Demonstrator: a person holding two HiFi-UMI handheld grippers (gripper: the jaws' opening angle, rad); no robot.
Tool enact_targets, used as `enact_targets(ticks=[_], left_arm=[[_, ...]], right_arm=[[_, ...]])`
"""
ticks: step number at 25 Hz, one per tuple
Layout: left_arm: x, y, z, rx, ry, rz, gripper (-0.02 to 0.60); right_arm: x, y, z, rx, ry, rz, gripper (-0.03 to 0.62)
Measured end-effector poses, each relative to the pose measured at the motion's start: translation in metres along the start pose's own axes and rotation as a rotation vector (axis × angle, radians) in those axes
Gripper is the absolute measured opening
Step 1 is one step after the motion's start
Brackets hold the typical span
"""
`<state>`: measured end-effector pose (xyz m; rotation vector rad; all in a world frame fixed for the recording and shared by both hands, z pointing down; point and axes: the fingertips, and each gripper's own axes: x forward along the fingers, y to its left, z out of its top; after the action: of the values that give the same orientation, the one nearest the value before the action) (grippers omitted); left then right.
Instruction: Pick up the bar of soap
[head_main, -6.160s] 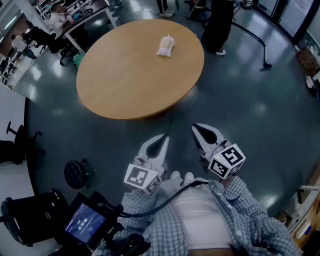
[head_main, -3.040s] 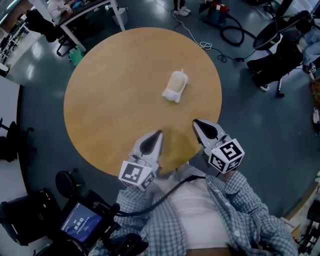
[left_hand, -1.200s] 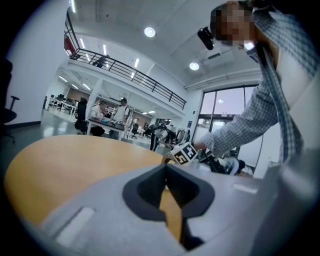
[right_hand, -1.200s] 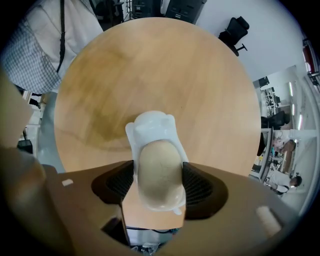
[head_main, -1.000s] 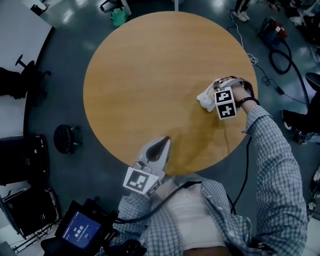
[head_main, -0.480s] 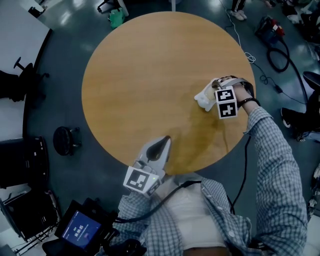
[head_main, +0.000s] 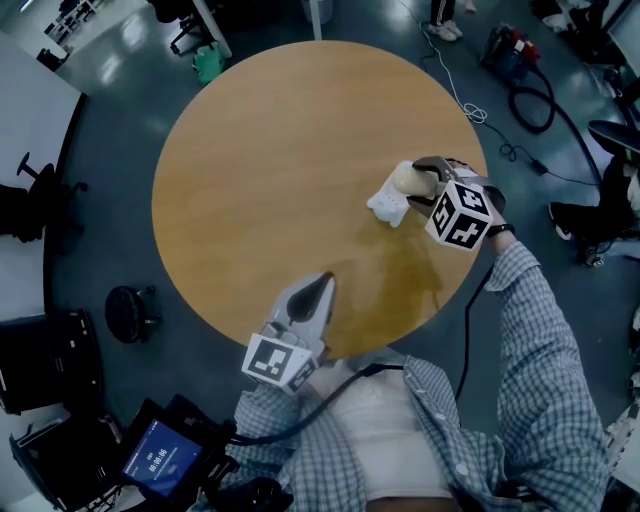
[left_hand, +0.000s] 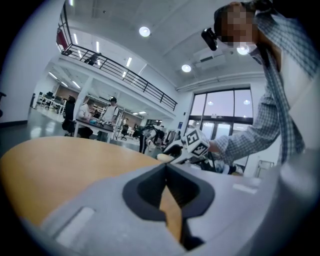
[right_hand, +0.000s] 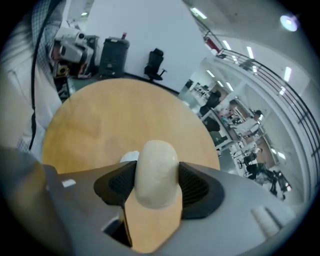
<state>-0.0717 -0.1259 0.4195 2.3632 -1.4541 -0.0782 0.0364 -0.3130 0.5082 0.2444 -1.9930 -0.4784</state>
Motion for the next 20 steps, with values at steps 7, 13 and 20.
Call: enact_targets(ticks=[7, 13, 20], left_arm=[[0.005, -0.009, 0.008, 0.023, -0.01, -0.063, -0.002], [0.01, -0.016, 0.004, 0.033, 0.006, -0.1, -0.002], [0.012, -0.025, -0.008, 0.05, 0.044, -0.144, -0.002]], right_arm=[[-0.073, 0.001, 0.031, 0.59, -0.442, -0.163, 0.267], [-0.122, 0.02, 0.033, 1.072, -0.808, -0.16, 0.267], [-0.124, 0.076, 0.019, 1.301, -0.87, -0.136, 0.267]])
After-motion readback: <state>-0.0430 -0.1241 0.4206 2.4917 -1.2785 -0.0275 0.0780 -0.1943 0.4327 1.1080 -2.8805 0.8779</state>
